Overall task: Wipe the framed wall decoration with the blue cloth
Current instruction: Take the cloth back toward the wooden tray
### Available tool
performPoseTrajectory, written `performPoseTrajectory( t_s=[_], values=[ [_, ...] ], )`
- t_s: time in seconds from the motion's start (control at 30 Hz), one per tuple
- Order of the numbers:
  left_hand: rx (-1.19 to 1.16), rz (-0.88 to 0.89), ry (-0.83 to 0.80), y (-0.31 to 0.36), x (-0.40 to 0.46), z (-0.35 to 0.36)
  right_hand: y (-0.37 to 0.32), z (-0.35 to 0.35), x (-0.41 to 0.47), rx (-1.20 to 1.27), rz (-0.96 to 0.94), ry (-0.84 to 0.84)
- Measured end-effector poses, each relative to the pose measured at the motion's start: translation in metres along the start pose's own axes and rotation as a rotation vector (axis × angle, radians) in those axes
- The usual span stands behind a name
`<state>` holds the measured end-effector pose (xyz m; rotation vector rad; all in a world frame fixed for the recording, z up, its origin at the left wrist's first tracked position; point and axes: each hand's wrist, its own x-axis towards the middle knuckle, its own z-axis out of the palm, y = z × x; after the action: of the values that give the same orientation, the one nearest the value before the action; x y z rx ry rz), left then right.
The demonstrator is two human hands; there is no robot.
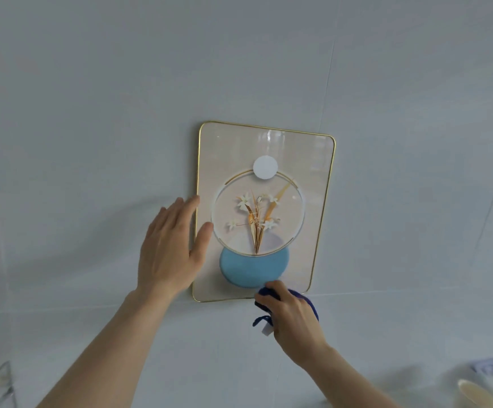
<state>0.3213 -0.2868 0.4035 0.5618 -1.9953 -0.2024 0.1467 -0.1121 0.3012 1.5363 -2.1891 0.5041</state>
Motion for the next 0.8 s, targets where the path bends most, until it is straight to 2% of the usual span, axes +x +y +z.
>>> performPoseTrajectory(
  t_s=[0.17,0.27,0.47,0.6,0.8],
  values=[
    [-0.048,-0.036,-0.189,0.014,-0.041,0.017,0.005,-0.021,-0.025,0.274,0.246,0.008],
    [-0.113,-0.027,-0.391,0.025,-0.064,0.033,0.009,-0.045,-0.031,0.537,0.44,0.03],
    [-0.407,-0.05,-0.733,0.069,-0.085,0.061,0.023,-0.081,-0.045,0.829,0.502,0.002],
    [-0.46,-0.087,-0.725,0.092,-0.083,0.071,0.038,-0.1,-0.051,0.984,0.541,0.005],
    [-0.452,-0.078,-0.705,0.114,-0.073,0.08,0.074,-0.127,-0.058,0.855,0.515,-0.109]
  ],
)
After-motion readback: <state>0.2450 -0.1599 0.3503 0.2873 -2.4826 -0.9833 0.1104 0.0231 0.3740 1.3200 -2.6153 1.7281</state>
